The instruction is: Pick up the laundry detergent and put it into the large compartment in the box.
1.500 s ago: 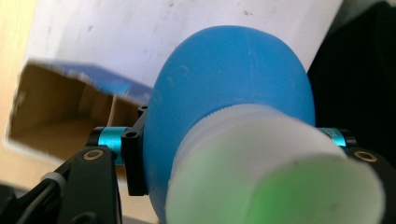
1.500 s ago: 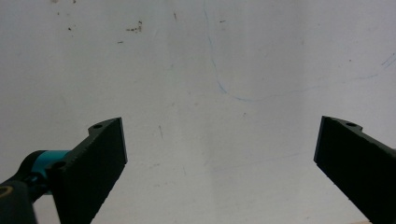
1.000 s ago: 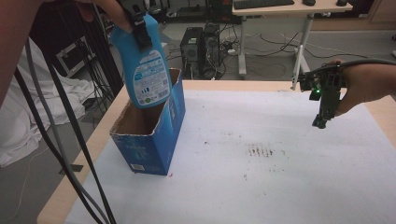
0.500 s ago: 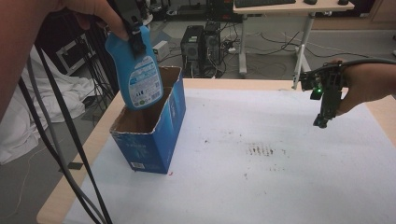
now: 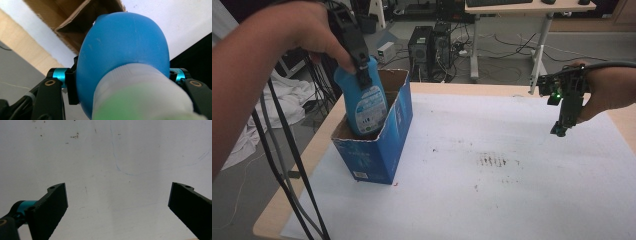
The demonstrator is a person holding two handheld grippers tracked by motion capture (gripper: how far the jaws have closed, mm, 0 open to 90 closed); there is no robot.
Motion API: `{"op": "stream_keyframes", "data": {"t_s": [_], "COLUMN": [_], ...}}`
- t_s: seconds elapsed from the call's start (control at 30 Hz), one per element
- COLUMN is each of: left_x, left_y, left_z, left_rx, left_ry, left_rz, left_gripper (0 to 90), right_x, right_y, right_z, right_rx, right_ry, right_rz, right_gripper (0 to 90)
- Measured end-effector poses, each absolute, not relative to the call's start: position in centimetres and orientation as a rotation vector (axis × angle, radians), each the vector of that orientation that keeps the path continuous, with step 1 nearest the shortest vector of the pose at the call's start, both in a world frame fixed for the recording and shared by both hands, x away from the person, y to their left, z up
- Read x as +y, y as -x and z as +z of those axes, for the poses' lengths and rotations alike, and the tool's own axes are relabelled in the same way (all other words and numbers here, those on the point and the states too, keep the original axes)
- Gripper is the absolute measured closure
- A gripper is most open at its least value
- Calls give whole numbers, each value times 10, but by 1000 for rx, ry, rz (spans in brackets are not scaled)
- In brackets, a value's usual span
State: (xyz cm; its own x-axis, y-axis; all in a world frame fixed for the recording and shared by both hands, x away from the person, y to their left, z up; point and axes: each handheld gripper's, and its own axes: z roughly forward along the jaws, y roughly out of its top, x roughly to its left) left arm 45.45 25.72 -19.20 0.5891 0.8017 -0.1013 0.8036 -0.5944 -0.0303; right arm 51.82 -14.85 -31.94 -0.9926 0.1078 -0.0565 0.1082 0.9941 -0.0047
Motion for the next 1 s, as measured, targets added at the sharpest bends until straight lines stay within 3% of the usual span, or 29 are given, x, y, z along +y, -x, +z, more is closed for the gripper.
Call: {"op": "stream_keyframes", "data": {"t_s": [0.17,0.63,1.0], "left_x": [256,248,251], "left_y": [-453,-448,-444], "left_z": [-222,-265,-284], "left_rx": [1330,978,885], "left_ry": [-2841,-3005,-3033], "left_rz": [-213,-138,-152], "left_gripper": [373,373,373], "right_x": [-149,-153,-151], "right_y": [-518,-516,-515], "right_z": [-319,-314,-314], "right_rx": [3074,3059,3057], "right_ry": [-158,-169,-164], "right_rz": [-4,-3,-4], "right_gripper": [15,15,15]}}
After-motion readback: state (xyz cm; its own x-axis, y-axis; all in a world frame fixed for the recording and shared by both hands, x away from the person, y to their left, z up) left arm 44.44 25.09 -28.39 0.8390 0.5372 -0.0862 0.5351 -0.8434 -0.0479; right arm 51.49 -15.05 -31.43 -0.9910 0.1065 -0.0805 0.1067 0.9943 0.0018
